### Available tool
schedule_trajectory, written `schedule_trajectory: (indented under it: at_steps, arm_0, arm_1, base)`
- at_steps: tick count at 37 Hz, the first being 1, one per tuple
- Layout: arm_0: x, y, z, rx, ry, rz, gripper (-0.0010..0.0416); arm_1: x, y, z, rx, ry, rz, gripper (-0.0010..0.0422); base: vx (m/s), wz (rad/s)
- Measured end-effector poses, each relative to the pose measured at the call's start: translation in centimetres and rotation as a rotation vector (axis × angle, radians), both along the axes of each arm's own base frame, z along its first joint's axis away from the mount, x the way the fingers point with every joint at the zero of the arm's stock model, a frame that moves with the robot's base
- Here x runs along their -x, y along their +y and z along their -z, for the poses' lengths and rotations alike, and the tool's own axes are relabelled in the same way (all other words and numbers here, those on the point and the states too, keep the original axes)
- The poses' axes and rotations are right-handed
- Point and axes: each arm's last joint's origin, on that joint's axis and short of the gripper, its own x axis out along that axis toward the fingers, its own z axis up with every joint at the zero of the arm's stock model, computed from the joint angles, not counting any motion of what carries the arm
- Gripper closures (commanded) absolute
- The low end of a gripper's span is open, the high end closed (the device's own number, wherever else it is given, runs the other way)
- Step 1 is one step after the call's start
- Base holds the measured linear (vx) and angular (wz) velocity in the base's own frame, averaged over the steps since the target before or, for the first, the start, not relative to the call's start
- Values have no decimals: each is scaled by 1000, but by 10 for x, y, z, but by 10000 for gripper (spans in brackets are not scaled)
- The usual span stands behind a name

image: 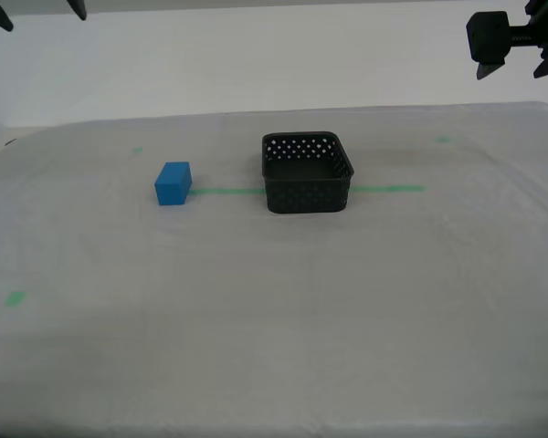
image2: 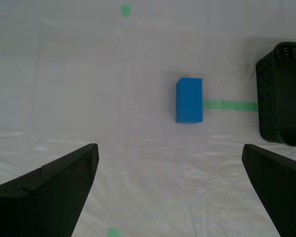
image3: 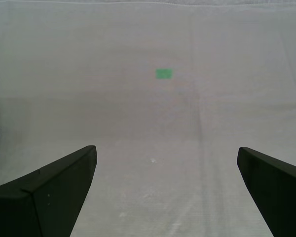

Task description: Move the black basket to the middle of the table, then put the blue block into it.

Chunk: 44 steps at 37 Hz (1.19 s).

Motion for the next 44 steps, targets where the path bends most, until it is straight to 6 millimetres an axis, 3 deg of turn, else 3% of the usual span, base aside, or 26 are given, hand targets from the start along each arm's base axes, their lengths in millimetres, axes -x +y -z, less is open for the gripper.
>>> schedule_trajectory:
  at_steps: [8, 23, 44]
  arm_0:
    - [0, 0, 0, 0, 0, 0, 7]
    - [0, 0, 0, 0, 0, -1, 7]
    - [0, 0, 0, 0, -1, 0, 7]
  arm_1:
    - [-27, -21, 14, -5, 59, 42, 11]
    - [-79, -55, 69, -22, 166, 111, 11]
    - [-117, -68, 148, 1, 269, 135, 11]
  base:
    - [0, 0]
    - [0, 0]
    - [0, 0]
